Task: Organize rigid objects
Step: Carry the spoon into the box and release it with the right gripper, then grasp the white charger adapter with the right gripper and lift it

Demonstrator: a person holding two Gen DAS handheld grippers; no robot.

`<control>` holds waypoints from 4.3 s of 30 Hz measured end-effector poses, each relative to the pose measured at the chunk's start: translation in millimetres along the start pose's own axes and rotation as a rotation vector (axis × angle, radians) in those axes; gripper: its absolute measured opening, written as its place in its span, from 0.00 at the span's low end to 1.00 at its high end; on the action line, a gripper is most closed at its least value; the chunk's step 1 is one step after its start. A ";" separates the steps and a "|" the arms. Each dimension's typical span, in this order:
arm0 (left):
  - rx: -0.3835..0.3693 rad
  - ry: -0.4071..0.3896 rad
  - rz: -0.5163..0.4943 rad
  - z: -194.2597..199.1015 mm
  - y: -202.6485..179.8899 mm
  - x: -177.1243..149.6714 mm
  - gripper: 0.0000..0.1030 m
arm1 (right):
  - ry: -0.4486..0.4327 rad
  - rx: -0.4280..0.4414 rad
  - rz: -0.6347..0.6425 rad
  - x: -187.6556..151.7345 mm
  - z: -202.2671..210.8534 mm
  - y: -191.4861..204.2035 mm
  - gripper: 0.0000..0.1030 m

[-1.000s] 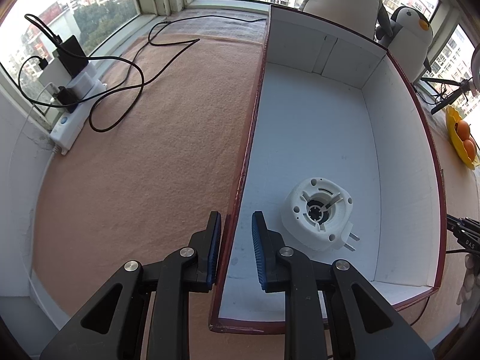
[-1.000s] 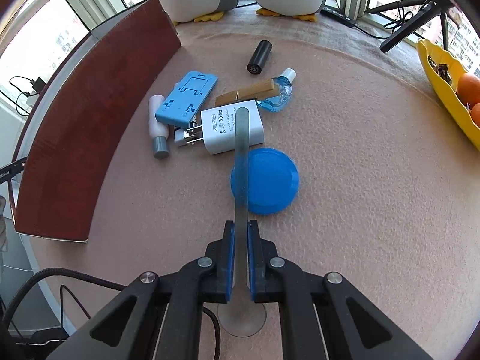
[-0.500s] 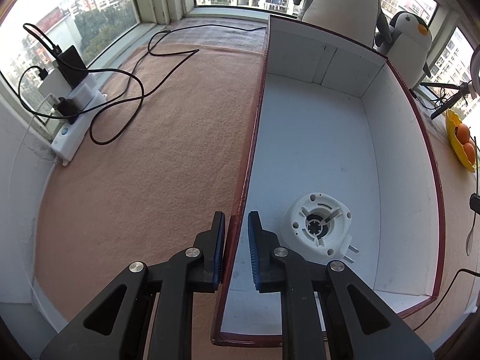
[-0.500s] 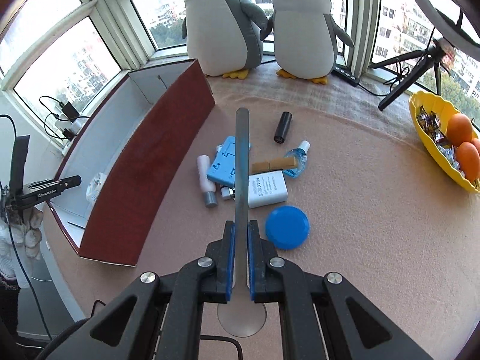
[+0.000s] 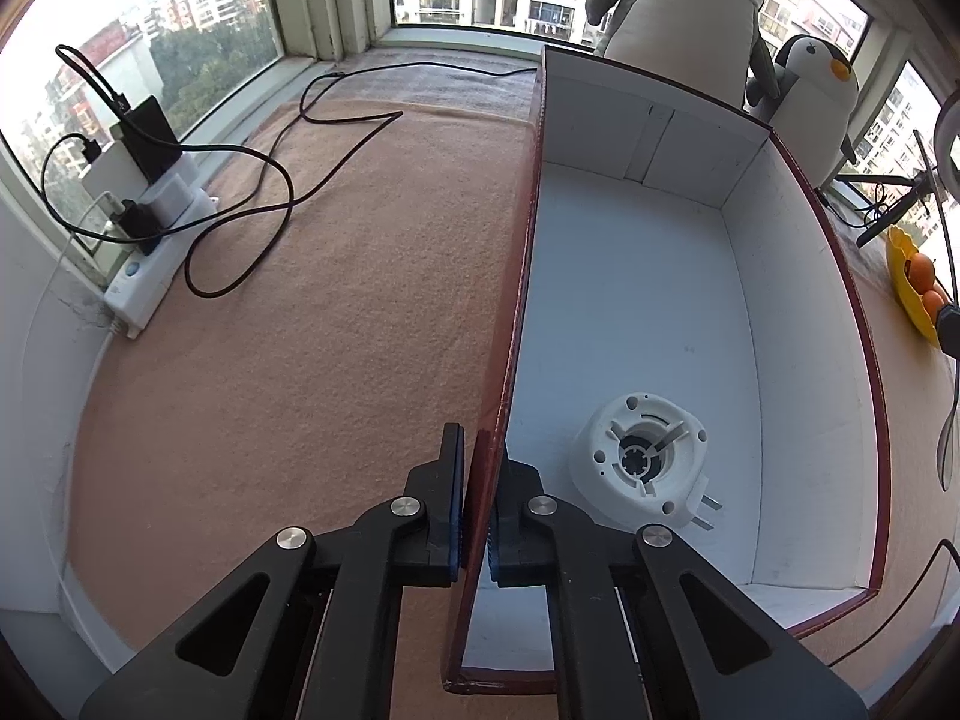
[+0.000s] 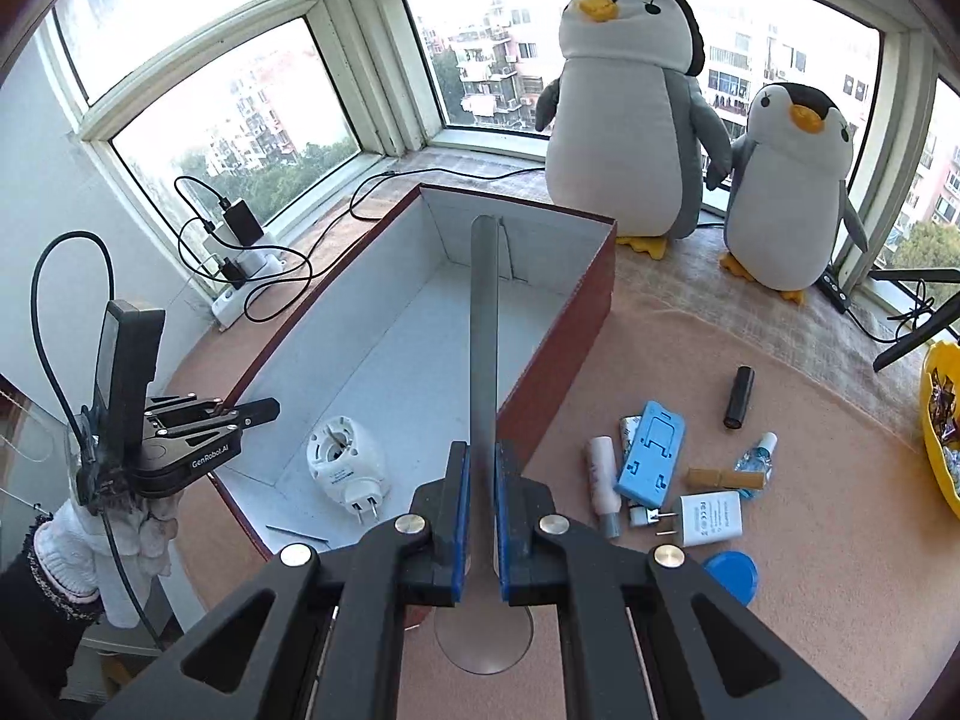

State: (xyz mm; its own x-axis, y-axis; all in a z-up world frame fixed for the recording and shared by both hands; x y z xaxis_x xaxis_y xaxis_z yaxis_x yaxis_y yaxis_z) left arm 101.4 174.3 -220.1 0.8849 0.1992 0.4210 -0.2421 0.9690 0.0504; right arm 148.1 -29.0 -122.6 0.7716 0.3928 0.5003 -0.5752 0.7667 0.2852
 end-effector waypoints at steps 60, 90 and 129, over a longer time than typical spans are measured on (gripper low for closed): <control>-0.001 0.024 -0.025 -4.8 -6.2 -4.7 0.18 | 0.019 -0.219 -0.235 -51.7 15.1 -156.8 0.65; 0.015 0.037 -0.004 3.6 -4.5 -10.7 0.19 | 0.212 -0.171 -0.161 -75.8 -73.5 -157.8 0.65; 0.005 0.011 0.014 2.5 0.3 -2.7 0.07 | 0.096 -0.150 -0.168 -68.1 -22.1 -143.3 0.57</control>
State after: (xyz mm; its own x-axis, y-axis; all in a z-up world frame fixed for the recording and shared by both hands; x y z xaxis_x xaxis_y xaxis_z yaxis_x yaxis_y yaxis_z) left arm 97.9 173.7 -219.0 0.8855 0.2148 0.4119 -0.2570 0.9652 0.0492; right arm 183.9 -154.4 -215.7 0.8797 0.2943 0.3736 -0.3952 0.8893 0.2300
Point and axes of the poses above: each gripper's, at about its wrist camera, not at the fingertips, and z roughly against the way its jaws point, y to its left, x to its top, the point moved 9 cm from there along -z, roughly the way its jaws point, and after that the axes turned 6 degrees about x, right-handed, at the moved point
